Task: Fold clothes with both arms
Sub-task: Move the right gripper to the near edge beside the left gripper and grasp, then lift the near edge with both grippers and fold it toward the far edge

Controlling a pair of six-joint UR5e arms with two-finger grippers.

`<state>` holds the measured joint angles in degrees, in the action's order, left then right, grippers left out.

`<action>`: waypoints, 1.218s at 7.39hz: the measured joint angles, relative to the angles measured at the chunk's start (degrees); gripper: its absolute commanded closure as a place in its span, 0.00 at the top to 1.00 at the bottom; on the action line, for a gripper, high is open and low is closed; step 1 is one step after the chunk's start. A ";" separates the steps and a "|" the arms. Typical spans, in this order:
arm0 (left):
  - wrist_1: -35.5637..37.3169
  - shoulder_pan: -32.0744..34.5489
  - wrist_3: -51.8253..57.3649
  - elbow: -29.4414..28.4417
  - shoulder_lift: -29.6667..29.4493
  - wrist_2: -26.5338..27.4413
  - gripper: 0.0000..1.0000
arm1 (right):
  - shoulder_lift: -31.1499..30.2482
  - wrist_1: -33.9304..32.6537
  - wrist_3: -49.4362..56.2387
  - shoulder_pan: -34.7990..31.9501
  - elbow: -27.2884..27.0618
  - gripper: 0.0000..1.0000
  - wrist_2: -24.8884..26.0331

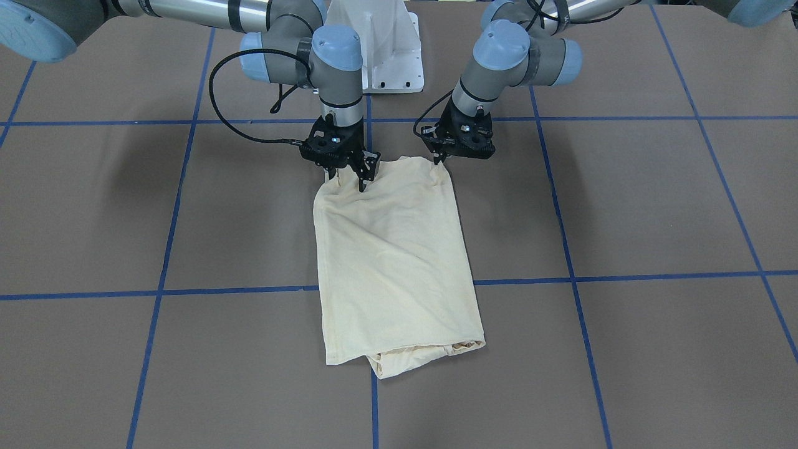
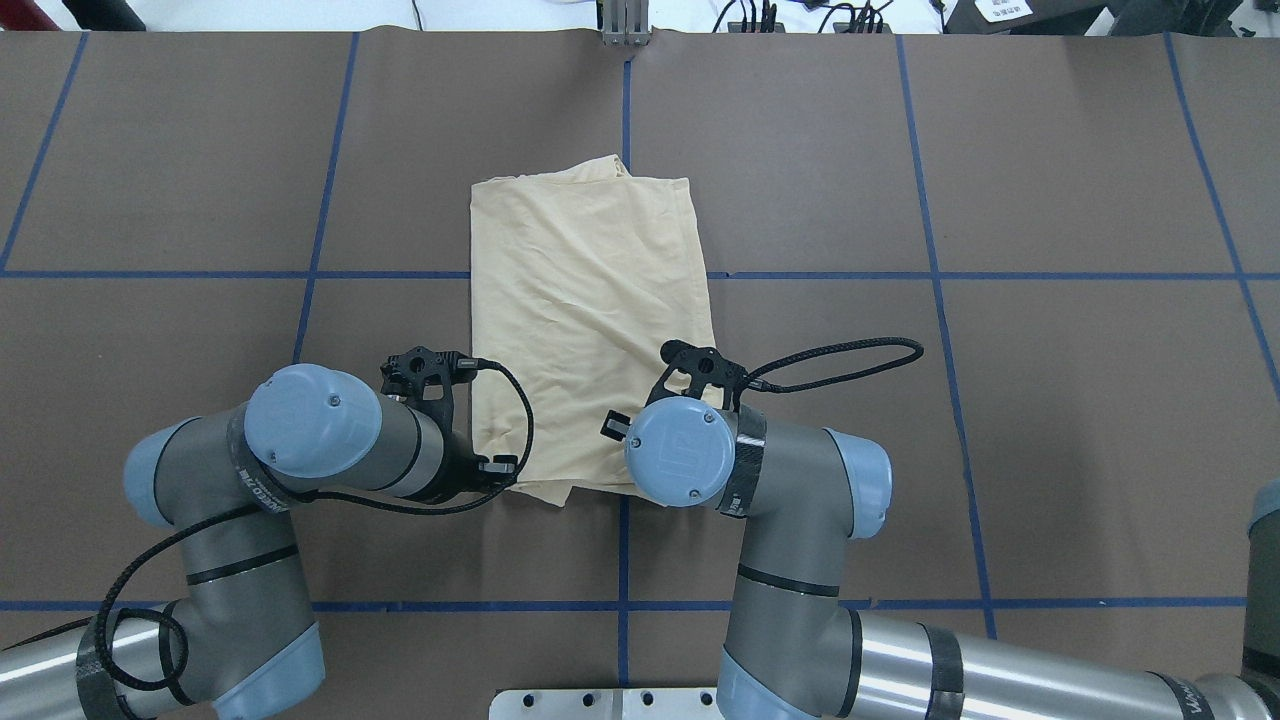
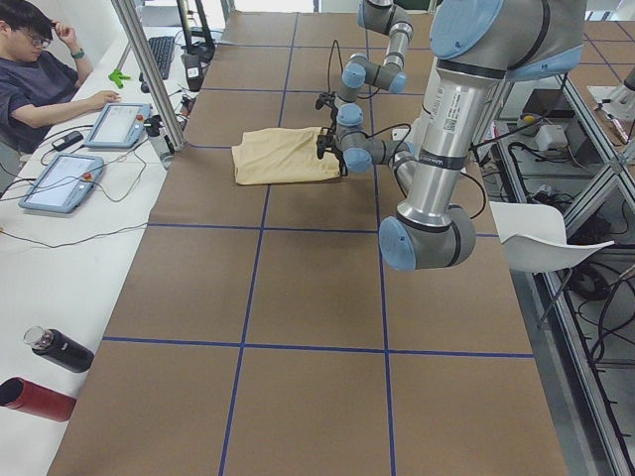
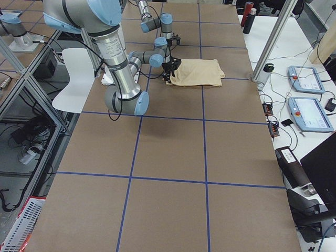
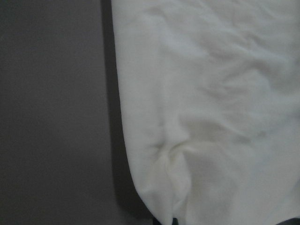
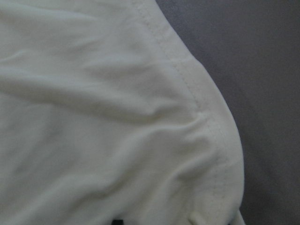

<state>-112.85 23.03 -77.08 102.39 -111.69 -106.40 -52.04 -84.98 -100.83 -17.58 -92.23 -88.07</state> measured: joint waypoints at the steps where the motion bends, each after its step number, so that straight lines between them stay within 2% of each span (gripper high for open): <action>1: 0.00 0.00 0.00 0.00 0.06 0.00 0.00 | 0.16 -0.06 0.12 0.01 -0.01 0.00 -0.02; 7: 0.00 0.09 0.02 0.35 0.08 0.03 0.00 | 0.42 -0.67 1.00 -0.02 -1.36 0.00 -0.80; 9: 0.56 0.21 0.06 3.19 0.52 -0.11 0.00 | -0.24 -4.79 2.15 -0.06 -6.26 0.00 -1.92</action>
<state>-112.29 23.24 -77.02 105.58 -111.17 -106.51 -52.28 -89.77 -98.68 -17.65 -98.49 -89.99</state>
